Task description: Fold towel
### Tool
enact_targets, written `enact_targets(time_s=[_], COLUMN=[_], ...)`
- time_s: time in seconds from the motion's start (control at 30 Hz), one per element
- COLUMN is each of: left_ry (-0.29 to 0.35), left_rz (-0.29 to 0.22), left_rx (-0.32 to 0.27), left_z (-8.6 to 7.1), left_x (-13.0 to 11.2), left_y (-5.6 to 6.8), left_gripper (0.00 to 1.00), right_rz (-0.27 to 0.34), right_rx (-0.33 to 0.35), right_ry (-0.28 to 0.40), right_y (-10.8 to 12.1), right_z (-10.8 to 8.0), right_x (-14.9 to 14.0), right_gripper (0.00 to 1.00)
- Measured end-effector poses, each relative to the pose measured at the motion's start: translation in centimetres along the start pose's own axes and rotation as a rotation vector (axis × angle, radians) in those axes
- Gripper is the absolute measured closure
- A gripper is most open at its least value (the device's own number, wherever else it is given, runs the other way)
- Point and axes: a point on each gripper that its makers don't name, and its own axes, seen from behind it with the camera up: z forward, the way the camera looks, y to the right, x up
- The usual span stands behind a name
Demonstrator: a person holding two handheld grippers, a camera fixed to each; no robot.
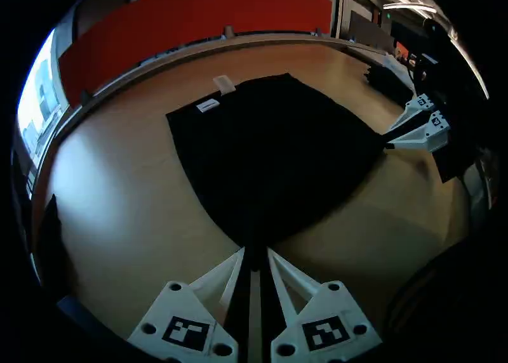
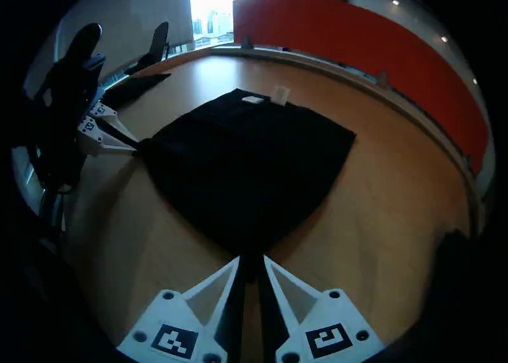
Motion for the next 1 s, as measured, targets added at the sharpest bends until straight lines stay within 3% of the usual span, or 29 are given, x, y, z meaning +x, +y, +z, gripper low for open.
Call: enact_targets(time_s=[0.4,1.0], left_ry=[0.008,0.056], left_rz=[-0.086,-0.117], left_rx=[-0.024,-0.007], left_z=[-2.5,-7.8], left_x=[1.5,4.7], left_y=[0.6,0.7], left_gripper=[0.92,0.91], right_rz=[-0.003,-0.023], right_rx=[-0.027,-0.042], right_ry=[0.05,0.113], right_y=[0.5,-0.4], right_z=[-2.4,-7.3], right_x=[2.1,5.8], right_gripper=[0.88,0.89])
